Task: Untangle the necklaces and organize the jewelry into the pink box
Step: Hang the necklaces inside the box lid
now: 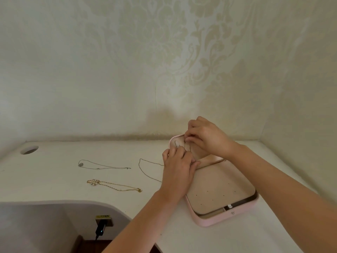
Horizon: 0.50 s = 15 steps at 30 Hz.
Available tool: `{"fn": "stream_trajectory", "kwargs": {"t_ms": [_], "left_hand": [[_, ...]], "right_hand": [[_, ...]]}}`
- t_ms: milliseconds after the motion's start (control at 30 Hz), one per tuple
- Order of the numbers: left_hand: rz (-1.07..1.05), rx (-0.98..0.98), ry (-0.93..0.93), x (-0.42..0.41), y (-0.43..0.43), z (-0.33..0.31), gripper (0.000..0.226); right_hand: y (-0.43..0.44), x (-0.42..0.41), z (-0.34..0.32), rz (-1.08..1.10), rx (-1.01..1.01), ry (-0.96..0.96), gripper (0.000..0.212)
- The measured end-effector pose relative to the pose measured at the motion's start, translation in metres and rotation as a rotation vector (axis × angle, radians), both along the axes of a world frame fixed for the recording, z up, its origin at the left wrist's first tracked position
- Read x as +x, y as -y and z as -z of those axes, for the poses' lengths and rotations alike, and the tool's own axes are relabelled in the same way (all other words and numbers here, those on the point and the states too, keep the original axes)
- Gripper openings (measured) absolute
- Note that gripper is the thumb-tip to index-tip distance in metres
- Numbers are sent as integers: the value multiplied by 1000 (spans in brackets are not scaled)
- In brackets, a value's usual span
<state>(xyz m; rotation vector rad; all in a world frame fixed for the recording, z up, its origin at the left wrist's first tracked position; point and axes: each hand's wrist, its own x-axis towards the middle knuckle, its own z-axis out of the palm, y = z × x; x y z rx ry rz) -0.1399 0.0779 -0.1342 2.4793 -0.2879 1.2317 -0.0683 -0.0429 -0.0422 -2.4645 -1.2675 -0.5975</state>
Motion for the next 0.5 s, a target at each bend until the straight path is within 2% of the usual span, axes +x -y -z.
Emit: {"fn": "stream_trajectory", "kwargs": {"t_ms": [100,300,500], "left_hand": [[5,10,7,0,1,-1,28],[15,12,24,0,0,1,28],[6,27,21,2,0,2,28]], "right_hand": [[4,-1,-10,-12,-105,-26,14],[1,-6,-2,-4,68,80,18],[3,-5,-1,-21,100,102,18]]}}
